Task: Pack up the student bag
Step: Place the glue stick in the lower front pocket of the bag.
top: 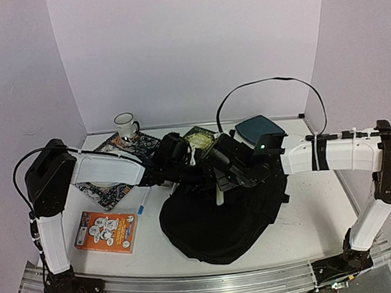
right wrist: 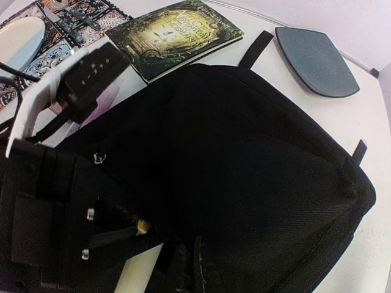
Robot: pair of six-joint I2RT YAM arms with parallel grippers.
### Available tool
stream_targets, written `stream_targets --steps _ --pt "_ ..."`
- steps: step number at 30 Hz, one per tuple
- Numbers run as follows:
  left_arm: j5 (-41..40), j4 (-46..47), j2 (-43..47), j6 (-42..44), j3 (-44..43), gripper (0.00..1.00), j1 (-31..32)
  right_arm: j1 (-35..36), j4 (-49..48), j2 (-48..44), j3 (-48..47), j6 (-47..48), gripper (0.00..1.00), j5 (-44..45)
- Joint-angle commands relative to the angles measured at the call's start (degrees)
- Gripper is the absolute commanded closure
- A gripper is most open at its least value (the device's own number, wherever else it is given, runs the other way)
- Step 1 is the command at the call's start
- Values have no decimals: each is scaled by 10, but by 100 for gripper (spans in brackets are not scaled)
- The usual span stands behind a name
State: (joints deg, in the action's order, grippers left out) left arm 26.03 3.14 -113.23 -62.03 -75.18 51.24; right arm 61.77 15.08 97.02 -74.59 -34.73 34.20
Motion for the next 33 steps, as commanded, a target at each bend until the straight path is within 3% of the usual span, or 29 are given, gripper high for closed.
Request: stream_targets --steps 1,18,21,33 --pt "-62 69 6 -55 -4 99 -5 8 -7 -35 11 -31 100 -25" --pt "-203 198 3 -184 61 92 0 17 -23 -49 23 -47 100 -93" --pt "-224 232 15 -205 84 87 0 18 -27 -47 25 -48 100 -101" --pt "-215 371 30 -276 147 82 1 18 -30 -55 49 -62 100 -105"
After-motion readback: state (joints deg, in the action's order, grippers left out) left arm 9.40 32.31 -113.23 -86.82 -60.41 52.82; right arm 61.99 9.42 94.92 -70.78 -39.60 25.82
